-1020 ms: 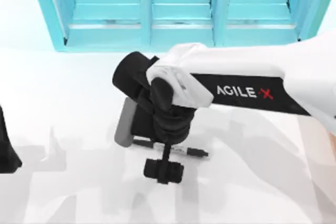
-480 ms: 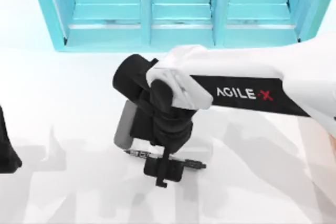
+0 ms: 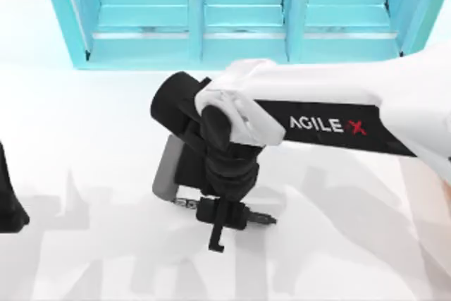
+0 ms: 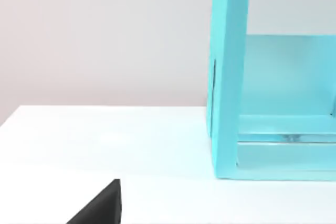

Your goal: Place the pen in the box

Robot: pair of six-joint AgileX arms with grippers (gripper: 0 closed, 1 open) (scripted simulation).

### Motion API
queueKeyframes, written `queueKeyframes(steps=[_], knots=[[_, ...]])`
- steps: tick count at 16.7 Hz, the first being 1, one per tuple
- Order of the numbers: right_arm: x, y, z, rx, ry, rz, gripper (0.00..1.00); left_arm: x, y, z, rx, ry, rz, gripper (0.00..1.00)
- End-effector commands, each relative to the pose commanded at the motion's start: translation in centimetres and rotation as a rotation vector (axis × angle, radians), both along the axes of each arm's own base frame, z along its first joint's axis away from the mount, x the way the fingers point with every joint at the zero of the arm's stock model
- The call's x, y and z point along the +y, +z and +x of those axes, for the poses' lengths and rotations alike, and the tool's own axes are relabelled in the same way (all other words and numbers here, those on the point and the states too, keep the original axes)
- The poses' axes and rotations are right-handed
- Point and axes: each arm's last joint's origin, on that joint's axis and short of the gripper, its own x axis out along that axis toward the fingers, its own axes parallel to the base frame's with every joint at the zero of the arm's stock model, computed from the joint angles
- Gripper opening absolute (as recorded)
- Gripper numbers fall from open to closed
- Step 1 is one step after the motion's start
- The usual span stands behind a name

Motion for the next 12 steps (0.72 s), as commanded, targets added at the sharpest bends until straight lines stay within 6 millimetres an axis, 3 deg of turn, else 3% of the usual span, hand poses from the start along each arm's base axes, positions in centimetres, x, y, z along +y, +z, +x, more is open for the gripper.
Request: queueKeyframes(steps=[10, 12], knots=[[0.1, 8.8, 0.0, 0.0, 0.0, 0.0, 0.0, 0.0, 0.0, 0.0, 0.0, 0.0, 0.0, 1.0], [-0.1, 9.8, 0.0, -0.003, -0.003, 0.004, 0.0, 0.0, 0.0, 0.0, 0.0, 0.0, 0.0, 1.0]])
